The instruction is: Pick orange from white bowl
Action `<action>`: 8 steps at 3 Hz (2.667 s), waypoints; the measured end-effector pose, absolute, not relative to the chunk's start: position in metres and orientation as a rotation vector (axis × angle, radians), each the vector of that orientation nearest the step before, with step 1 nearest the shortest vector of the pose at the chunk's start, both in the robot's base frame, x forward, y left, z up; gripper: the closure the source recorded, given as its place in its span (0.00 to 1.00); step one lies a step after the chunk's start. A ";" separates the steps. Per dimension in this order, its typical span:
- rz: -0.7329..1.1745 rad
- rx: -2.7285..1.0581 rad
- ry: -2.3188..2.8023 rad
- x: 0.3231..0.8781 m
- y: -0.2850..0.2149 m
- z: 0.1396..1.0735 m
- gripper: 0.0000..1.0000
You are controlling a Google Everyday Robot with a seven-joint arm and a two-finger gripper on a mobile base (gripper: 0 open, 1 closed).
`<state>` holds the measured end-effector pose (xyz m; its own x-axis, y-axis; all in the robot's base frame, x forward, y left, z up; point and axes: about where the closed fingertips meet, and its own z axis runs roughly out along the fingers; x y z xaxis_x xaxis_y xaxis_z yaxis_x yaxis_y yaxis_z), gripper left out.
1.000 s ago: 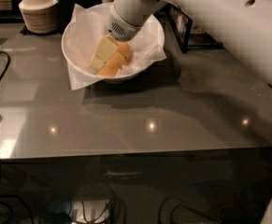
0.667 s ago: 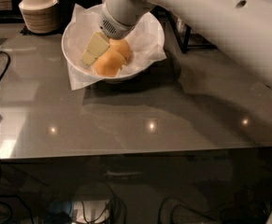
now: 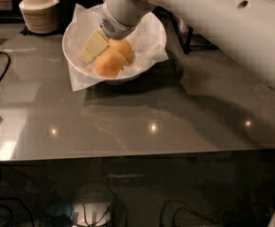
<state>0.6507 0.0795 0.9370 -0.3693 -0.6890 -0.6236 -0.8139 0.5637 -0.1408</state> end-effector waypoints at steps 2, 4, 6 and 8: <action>0.248 -1.046 2.172 0.637 0.084 0.932 0.12; 0.244 -0.758 2.291 0.629 0.077 0.910 0.20; 0.221 -0.516 2.298 0.644 0.028 0.943 0.18; 0.246 -0.546 2.256 0.651 0.041 0.967 0.18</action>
Offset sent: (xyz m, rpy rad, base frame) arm -0.0298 0.0074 -0.0208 0.1473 -0.0077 -0.2911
